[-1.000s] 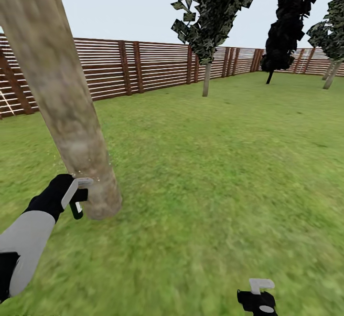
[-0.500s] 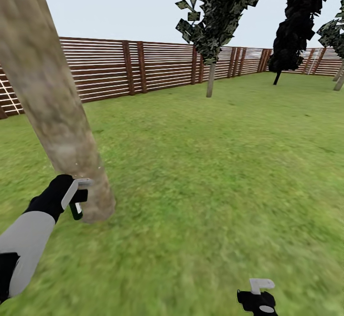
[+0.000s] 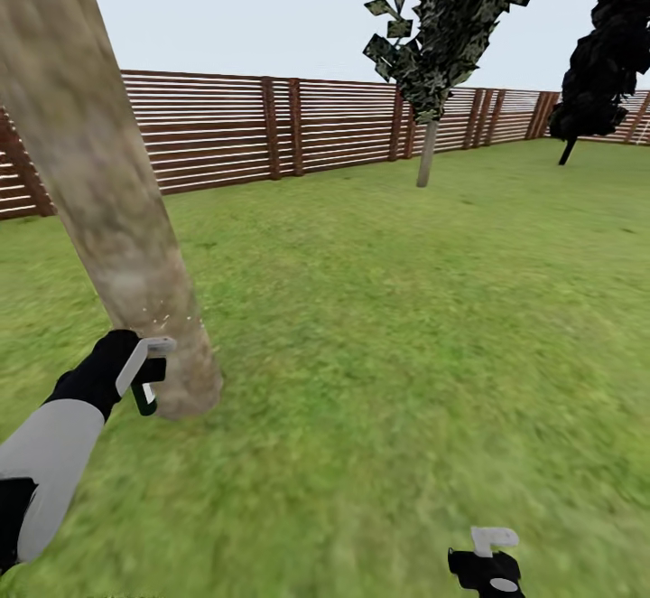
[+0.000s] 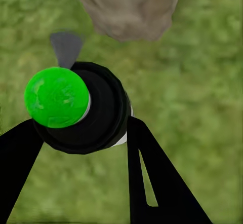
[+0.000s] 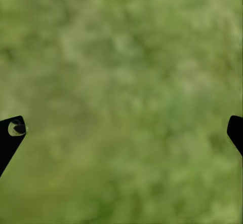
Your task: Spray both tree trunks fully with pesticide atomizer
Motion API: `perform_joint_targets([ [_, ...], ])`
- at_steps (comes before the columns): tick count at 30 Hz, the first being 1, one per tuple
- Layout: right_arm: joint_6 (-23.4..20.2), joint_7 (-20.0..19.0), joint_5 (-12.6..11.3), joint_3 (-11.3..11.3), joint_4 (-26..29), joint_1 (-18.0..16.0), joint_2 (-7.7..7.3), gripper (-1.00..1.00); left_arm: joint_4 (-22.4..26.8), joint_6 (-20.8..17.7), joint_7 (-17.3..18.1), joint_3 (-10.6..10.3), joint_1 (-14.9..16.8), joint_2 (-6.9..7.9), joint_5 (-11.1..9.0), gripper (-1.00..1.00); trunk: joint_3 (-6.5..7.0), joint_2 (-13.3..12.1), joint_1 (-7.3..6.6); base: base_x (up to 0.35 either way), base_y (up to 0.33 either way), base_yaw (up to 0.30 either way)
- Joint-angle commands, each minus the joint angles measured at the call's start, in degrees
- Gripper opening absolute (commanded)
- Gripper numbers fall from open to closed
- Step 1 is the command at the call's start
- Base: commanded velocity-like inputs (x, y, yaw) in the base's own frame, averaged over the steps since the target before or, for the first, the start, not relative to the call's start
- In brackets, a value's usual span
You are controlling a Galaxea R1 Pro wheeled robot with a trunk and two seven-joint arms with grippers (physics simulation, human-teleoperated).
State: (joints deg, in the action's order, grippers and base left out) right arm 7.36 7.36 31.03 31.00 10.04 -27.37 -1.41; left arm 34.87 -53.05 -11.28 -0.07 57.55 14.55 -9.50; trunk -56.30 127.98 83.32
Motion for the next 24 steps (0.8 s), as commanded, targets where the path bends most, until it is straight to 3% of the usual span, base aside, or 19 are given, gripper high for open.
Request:
perform_joint_targets([
  [1, 0.3, 0.1, 0.5, 0.4, -0.1, -0.1, 0.0, 1.0, 0.0, -0.2, -0.5, 0.0, -0.2, 0.0, -0.5, -1.0, -0.05, 0.0, 0.0, 0.138, -0.255, 0.277],
  [7, 0.3, 0.0, 0.5, 0.4, -0.1, -0.1, 0.0, 1.0, -0.7, 0.4, -0.7, 0.3, -1.0, 0.76, -0.5, -1.0, -0.05, 0.0, 0.0, 0.133, -0.256, 0.165],
  [10, 0.3, 0.0, 0.5, 0.5, -0.1, -0.1, -0.07, 1.0, -0.8, 0.8, -0.9, 0.4, -3.5, 0.83, -0.5, -1.0, -0.05, 0.0, 0.0, 0.116, -0.261, 0.005],
  [14, 0.3, 0.0, 0.5, 0.4, -0.1, -0.1, -0.09, 1.0, -0.9, 4.2, -1.1, 0.5, -7.2, 0.93, -0.5, -1.0, -0.05, 0.0, 0.0, 0.115, -0.261, 0.0],
  [16, 0.3, 0.0, 0.5, 0.5, -0.1, -0.1, -0.09, 1.0, -0.7, 5.8, -1.4, 0.6, -9.2, 1.73, -0.7, -1.0, -0.05, 0.0, 0.0, 0.115, -0.261, 0.0],
  [19, 0.3, 0.1, 0.5, 0.4, -0.1, -0.1, -0.09, 1.0, -0.9, 7.4, -1.4, 0.7, -9.6, 2.95, -1.0, -1.0, -0.05, 0.0, 0.0, 0.122, -0.261, 0.076],
  [21, 0.3, 0.1, 0.5, 0.4, -0.1, -0.1, -0.04, 1.0, -1.6, 11.2, -1.4, 0.7, -9.8, 3.67, -1.0, -1.0, -0.05, 0.0, 0.0, 0.135, -0.22, 0.231],
  [24, 0.3, 0.1, 0.5, 0.4, -0.1, -0.1, -0.01, 1.0, -2.6, 13.0, -1.4, 0.7, -10.7, 3.8, -1.2, -1.0, -0.05, 0.0, 0.0, 0.041, -0.054, 0.266],
])
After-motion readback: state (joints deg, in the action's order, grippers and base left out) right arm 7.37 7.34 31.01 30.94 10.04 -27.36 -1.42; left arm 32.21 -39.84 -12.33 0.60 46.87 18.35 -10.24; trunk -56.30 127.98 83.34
